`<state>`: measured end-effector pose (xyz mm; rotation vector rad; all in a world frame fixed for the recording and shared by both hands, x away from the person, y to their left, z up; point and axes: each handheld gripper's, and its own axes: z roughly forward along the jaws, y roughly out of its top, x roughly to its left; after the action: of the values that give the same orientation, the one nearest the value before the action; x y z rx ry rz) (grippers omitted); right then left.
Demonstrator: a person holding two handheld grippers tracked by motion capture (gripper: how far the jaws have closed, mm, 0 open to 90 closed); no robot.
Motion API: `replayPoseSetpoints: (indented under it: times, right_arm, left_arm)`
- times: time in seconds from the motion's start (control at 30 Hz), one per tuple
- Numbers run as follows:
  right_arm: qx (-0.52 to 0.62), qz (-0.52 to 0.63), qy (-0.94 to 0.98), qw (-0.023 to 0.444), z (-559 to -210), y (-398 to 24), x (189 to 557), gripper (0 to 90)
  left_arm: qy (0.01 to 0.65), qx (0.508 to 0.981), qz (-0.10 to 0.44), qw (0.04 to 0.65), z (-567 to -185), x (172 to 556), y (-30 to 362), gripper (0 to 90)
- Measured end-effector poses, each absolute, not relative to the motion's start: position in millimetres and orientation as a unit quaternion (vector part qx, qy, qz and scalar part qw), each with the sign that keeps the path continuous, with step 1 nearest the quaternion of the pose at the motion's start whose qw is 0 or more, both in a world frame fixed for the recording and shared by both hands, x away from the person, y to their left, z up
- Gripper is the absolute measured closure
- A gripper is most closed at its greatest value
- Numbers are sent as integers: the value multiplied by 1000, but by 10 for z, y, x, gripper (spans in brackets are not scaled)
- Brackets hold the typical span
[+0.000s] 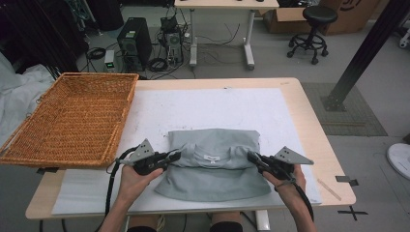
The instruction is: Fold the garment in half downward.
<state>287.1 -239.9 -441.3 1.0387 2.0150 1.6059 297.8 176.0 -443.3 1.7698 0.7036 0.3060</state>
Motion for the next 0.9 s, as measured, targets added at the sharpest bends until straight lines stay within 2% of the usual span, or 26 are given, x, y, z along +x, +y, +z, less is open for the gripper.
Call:
replayPoseSetpoints:
  times: [0.37, 0.47, 0.53, 0.6, 0.73, 0.9]
  right_arm:
    - [359, 564, 727, 154, -4585, -2500, 2670, 809]
    - [357, 557, 737, 140, -4617, -2530, 2651, 720]
    - [351, 559, 737, 145, -4594, -2545, 2647, 673]
    - [348, 569, 730, 152, -4536, -2548, 2664, 619]
    - [341, 584, 719, 162, -4386, -2534, 2728, 501]
    - [335, 598, 711, 155, -4267, -2492, 2844, 452]
  left_arm:
    - [293, 766, 105, 562, -4621, 2835, 1850, 794]
    - [286, 771, 90, 561, -4623, 2831, 1868, 679]
    - [287, 770, 88, 564, -4598, 2849, 1884, 632]
    - [287, 770, 93, 562, -4554, 2874, 1902, 548]
    - [283, 763, 95, 573, -4446, 2894, 1935, 491]
    - [288, 747, 102, 591, -4324, 2978, 1947, 443]
